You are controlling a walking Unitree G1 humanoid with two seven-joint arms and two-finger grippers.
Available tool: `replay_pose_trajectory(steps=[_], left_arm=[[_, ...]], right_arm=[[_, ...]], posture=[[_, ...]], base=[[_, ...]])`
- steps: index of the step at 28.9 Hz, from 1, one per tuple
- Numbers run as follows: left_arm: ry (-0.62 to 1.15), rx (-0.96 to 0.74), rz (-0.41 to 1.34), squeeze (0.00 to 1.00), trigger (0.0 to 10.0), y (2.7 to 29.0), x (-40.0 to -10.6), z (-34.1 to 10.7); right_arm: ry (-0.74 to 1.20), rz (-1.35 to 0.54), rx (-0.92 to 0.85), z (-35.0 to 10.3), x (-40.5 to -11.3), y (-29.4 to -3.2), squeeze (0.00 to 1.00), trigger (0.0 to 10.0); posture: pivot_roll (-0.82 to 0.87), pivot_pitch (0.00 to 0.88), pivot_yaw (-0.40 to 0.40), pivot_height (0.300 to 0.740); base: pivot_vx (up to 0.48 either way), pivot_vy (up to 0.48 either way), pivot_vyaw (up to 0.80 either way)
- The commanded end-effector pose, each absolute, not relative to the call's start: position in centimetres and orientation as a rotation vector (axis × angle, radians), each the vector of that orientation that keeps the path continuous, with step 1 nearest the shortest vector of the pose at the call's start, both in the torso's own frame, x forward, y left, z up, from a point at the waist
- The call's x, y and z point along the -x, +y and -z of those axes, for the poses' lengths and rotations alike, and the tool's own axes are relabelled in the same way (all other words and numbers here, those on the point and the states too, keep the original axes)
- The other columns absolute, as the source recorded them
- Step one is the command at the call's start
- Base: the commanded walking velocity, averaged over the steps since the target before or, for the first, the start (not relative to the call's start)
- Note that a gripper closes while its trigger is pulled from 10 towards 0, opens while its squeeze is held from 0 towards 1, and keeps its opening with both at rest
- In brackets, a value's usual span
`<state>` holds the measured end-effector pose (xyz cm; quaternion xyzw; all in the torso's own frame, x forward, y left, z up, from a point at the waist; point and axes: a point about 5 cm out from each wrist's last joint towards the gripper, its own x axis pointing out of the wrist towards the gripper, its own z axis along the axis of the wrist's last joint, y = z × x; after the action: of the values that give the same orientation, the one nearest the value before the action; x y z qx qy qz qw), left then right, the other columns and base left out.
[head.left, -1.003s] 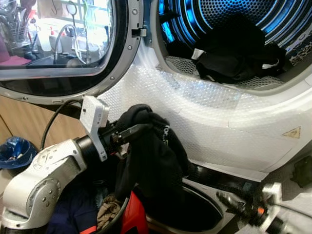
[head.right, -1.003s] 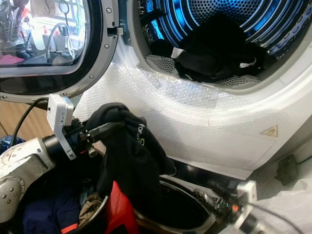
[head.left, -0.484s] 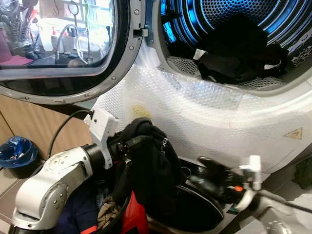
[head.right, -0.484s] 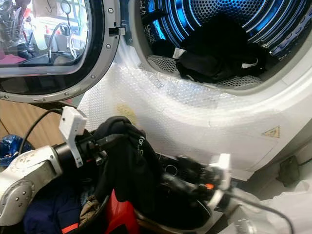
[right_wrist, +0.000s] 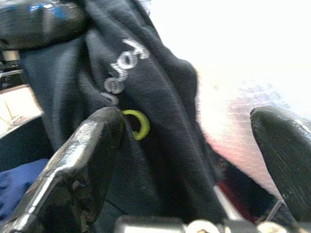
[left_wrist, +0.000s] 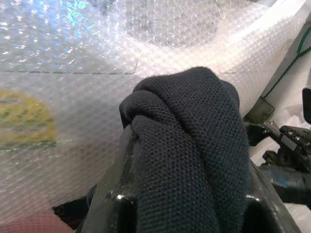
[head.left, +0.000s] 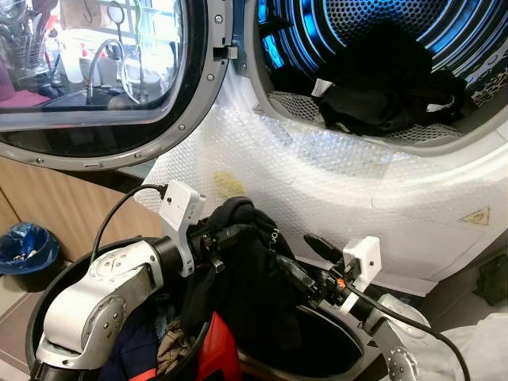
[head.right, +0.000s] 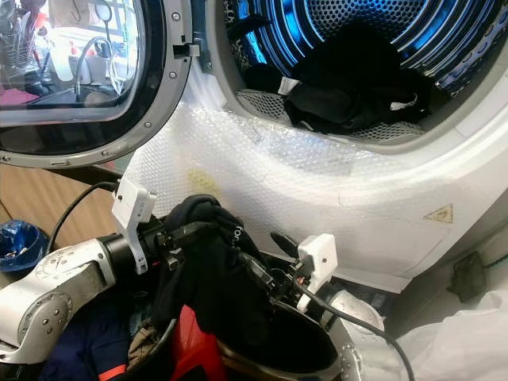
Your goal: Clothes washing
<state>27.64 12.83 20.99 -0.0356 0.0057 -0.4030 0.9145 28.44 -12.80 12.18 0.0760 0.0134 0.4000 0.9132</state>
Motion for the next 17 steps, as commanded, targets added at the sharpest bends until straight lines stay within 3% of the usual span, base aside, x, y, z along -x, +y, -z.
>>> replay_pose_trajectory(steps=[1, 9, 17], left_arm=[[-0.038, 0.058, 0.845, 0.00, 0.0, 12.4, -27.8, -22.0], [-0.037, 0.057, 0.833, 0.00, 0.0, 12.3, -28.0, -21.8], [-0.039, 0.061, 0.845, 0.00, 0.0, 11.8, -28.0, -21.8]], right_arm=[[0.048, -0.921, -0.169, -12.2, -27.5, -11.7, 0.00, 10.0], [0.147, -1.207, -0.217, -11.3, -24.3, -9.3, 0.00, 10.0], [0.108, -1.132, -0.248, -11.8, -25.3, -6.7, 0.00, 10.0]], posture=[[0.01, 0.063, -0.058, 0.740], [0.02, 0.052, -0.060, 0.740], [0.02, 0.038, -0.060, 0.740]], base=[[0.000, 0.000, 0.00], [0.000, 0.000, 0.00], [0.000, 0.000, 0.00]])
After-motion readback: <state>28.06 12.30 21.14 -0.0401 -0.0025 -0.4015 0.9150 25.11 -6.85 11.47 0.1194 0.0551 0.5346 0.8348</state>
